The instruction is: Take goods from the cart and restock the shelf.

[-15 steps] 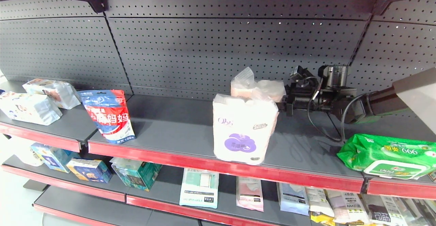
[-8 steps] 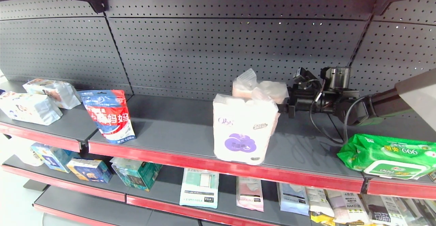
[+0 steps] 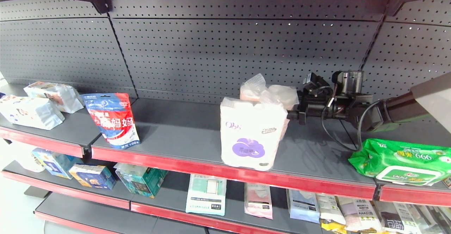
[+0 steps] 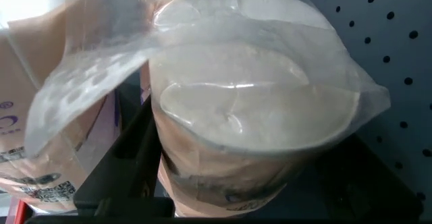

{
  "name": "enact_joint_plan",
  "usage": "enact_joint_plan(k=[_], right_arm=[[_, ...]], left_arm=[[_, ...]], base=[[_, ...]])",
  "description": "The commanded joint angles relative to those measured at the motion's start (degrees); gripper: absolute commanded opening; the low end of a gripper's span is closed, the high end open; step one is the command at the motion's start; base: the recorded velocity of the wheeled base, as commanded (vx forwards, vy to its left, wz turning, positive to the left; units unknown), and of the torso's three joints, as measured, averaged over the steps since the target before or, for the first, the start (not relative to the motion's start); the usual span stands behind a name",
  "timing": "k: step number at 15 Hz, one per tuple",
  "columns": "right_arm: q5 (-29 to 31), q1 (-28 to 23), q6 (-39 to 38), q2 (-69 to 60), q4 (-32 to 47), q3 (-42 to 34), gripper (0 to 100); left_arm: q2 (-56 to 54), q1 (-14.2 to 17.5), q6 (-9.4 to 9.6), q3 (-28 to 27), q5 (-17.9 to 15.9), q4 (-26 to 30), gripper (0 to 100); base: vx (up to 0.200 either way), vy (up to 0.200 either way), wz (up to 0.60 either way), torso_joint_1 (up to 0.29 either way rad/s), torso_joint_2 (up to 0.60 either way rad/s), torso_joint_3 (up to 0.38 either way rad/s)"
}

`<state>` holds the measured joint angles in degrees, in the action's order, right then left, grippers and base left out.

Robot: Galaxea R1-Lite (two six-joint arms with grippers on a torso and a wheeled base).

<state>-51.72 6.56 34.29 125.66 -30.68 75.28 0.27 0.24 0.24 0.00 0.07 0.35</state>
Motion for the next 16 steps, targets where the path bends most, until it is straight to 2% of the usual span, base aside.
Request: enact_joint_plan(k=[1, 4, 5, 12, 16], right_arm=[[0.04, 0.03, -0.01, 0.11, 0.1, -0.13, 0], [-0.04, -0.05, 0.07, 0.02, 0.1, -0.13, 0], [-0.04, -0.05, 0.07, 0.02, 0.1, -0.22, 100], [-0.04, -0.23, -0.72, -1.03, 0.1, -0.48, 100], [-0.31, -1.37, -0.81, -5.25, 0.19, -5.32, 100]], left_arm=[[0.0, 0.02, 0.02, 0.0, 0.01, 0.0, 100], [-0.09, 0.02, 0.02, 0.0, 0.01, 0.0, 100], [0.0, 0.02, 0.02, 0.0, 0.01, 0.0, 100], [0.0, 0.02, 0.02, 0.0, 0.01, 0.0, 100], [0.0, 0.02, 0.02, 0.0, 0.01, 0.0, 100]], base=[[0.0, 0.0, 0.0, 0.0, 0.0, 0.0], [0.0, 0.0, 0.0, 0.0, 0.0, 0.0], [0.0, 0.0, 0.0, 0.0, 0.0, 0.0], [0.0, 0.0, 0.0, 0.0, 0.0, 0.0], [0.0, 0.0, 0.0, 0.0, 0.0, 0.0]])
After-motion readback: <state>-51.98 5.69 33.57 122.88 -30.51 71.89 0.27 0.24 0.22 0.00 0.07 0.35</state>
